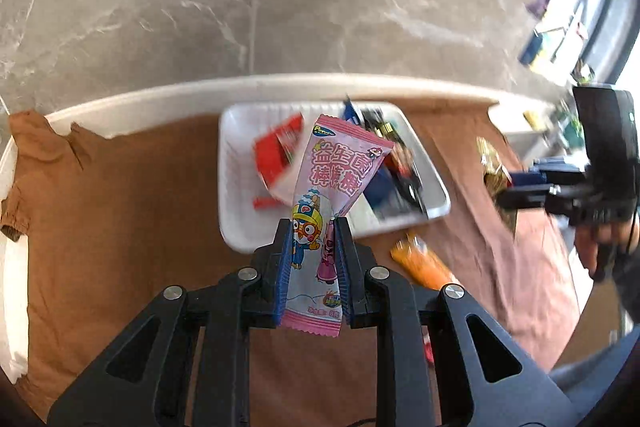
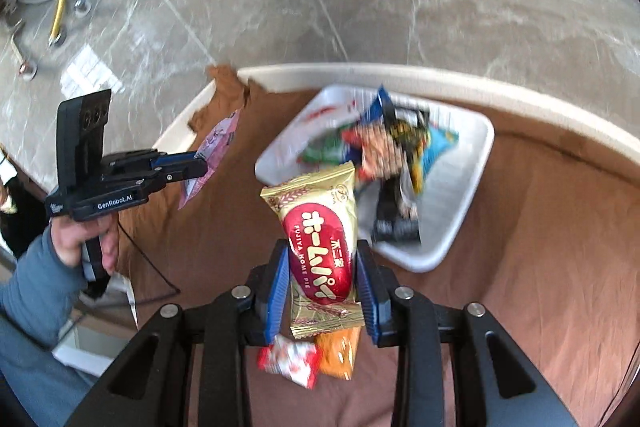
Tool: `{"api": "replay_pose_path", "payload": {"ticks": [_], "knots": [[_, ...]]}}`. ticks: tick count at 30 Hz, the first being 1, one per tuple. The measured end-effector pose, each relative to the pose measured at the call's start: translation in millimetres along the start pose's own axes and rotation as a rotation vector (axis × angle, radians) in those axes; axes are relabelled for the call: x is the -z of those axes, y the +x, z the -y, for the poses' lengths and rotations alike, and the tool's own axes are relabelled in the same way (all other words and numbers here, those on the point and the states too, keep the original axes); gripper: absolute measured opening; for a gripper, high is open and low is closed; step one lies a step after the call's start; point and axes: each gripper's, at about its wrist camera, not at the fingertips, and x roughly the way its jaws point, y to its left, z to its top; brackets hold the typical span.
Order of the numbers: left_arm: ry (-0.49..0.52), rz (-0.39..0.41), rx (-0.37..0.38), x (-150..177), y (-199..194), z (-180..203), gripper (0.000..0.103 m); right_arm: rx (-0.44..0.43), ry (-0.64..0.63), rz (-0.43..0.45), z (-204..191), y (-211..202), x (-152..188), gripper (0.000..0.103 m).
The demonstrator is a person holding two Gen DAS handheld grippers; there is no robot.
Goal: Organize snacks
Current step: 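Lift both packets and carry them over the white tray, then lower both packets into the white tray and open both tools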
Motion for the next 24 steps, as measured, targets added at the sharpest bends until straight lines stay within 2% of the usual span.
{"api": "replay_pose_path", "payload": {"ticks": [4, 10, 17, 24], "knots": [[-0.029, 0.02, 0.0, -23.1, 12.9, -10.4, 0.019, 0.049, 0.041, 0.02, -2.0, 14.8, -27.5, 0.035], [-0.017, -0.007, 0.003, -50.2, 50.5, -21.3, 0.019, 0.109, 0.15, 0.029, 19.0, 35.2, -54.2, 0.035], [0.008, -0.078, -0.01, -65.0, 102.4, -27.5, 0.019, 0.173, 0.256, 0.014, 51.5, 62.7, -69.1, 0.035], [0.017, -0.122, -0.04, -68.5, 138.2, -30.6, 0.02, 0.253, 0.294, -0.04, 68.8, 88.4, -67.6, 0.035]]}}
